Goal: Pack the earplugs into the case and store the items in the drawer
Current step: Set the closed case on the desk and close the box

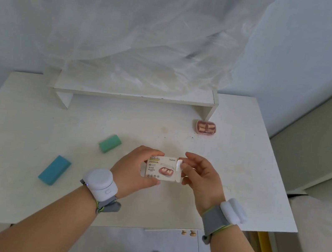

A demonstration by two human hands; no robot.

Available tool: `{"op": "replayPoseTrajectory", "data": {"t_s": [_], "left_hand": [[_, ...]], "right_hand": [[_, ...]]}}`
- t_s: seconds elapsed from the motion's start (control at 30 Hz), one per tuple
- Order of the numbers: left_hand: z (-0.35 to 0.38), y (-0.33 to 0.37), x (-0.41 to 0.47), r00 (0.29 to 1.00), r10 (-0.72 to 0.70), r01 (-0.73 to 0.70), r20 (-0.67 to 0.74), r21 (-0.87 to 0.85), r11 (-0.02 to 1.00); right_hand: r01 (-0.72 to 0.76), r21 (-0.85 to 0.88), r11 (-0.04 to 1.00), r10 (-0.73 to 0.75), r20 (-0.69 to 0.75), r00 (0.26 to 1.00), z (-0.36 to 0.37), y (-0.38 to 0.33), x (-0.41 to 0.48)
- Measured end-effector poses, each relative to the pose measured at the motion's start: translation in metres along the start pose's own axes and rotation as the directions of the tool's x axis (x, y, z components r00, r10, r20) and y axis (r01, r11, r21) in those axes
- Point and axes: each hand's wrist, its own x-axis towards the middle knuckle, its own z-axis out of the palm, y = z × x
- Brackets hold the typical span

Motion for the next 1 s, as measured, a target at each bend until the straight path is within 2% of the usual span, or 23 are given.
{"op": "replayPoseTrajectory", "data": {"t_s": [0.3,0.5,0.7,0.87,1.0], "left_hand": [[0.002,0.001,-0.006,0.999,0.034,-0.034,0.002,0.014,0.999],[0.005,0.0,-0.011,0.999,0.021,-0.021,-0.03,-0.007,1.0],[0.002,-0.004,-0.014,0.995,-0.014,0.011,-0.095,-0.029,1.0],[0.002,-0.009,-0.016,0.996,-0.026,0.025,-0.083,-0.011,1.0],[0.004,-0.018,-0.017,0.997,-0.055,0.058,-0.045,0.058,0.997]], "right_hand": [[0.006,-0.037,0.999,-0.008,-0.043,0.999,0.009,0.003,-0.002],[-0.027,0.055,0.998,0.032,-0.087,0.996,0.014,0.005,-0.006],[-0.044,0.136,0.99,0.048,-0.03,0.998,0.018,0.01,-0.017],[-0.031,0.111,0.993,0.034,-0.025,0.999,0.019,0.02,-0.02],[-0.066,-0.026,0.998,0.066,0.032,0.997,0.022,0.022,-0.018]]}}
